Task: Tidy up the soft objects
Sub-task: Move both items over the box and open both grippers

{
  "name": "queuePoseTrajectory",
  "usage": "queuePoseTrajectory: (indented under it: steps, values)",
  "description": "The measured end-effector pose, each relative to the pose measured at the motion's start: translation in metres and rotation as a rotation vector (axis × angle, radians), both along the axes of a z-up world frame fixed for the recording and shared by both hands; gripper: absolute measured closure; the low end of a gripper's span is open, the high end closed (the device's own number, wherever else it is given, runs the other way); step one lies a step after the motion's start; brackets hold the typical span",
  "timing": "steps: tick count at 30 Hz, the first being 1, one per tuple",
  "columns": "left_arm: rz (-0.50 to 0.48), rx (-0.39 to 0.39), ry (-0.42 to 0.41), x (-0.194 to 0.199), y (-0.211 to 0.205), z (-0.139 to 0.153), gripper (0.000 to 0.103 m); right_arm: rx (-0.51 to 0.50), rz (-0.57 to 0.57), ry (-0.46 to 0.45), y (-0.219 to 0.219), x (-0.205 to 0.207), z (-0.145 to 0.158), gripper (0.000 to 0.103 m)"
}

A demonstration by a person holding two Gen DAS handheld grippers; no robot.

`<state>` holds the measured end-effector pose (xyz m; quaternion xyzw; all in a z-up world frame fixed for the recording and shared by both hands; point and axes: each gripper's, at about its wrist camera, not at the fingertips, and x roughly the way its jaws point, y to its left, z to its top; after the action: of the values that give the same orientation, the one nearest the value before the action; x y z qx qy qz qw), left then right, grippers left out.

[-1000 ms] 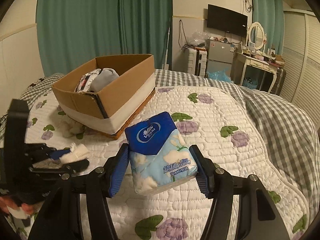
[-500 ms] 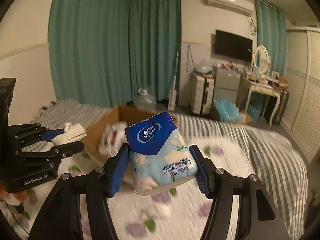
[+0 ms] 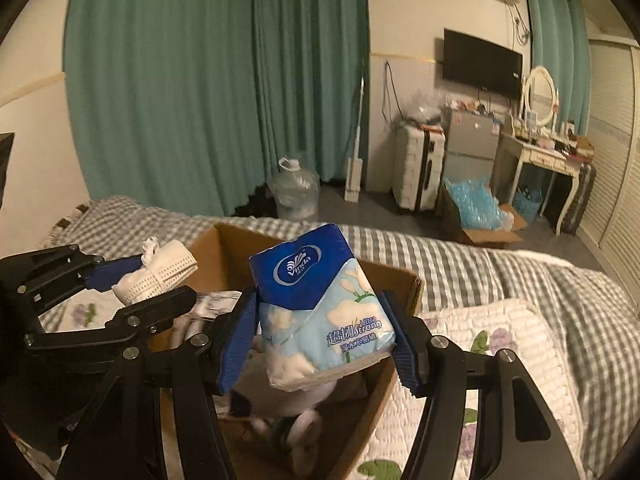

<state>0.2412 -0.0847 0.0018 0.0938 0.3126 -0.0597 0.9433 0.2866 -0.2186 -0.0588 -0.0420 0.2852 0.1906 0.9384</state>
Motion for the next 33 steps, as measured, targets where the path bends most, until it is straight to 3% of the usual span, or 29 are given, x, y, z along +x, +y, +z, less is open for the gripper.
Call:
queuePoseTrajectory:
  steps: [1, 3, 4, 6, 9, 13, 21, 24, 29, 33]
  values:
    - [-0.004, 0.007, -0.003, 0.005, 0.003, -0.005, 0.064, 0.008, -0.002, 0.008, -0.001, 0.004, -0.004, 0.041]
    - [-0.023, 0.024, -0.022, 0.013, 0.004, -0.016, 0.060, 0.025, 0.004, 0.020, -0.002, 0.009, -0.010, 0.029]
    - [-0.022, 0.041, -0.029, 0.016, 0.002, -0.021, 0.048, 0.032, -0.004, 0.006, -0.005, 0.008, -0.011, 0.019]
    - [-0.024, 0.075, -0.024, 0.020, -0.001, -0.030, 0.034, 0.044, -0.031, -0.023, -0.011, 0.003, -0.008, 0.015]
    - [-0.010, 0.076, -0.047, 0.017, 0.004, -0.033, 0.034, 0.050, -0.054, -0.053, -0.020, -0.010, 0.005, 0.013]
    - [0.021, 0.063, -0.077, -0.001, 0.015, -0.011, 0.034, 0.052, -0.074, -0.100, -0.033, -0.036, 0.038, 0.009]
    - [0.069, 0.007, -0.240, -0.084, 0.034, 0.071, 0.033, 0.013, -0.149, -0.242, -0.054, -0.134, 0.118, 0.002]
    - [0.078, -0.030, -0.297, -0.119, 0.044, 0.099, 0.023, 0.010, -0.161, -0.263, -0.060, -0.161, 0.137, 0.002]
    - [0.087, -0.045, -0.362, -0.165, 0.056, 0.125, 0.023, 0.014, -0.145, -0.262, -0.066, -0.196, 0.139, 0.002]
    - [0.082, -0.066, -0.350, -0.178, 0.064, 0.118, 0.023, -0.052, -0.143, -0.280, -0.062, -0.211, 0.110, 0.002]
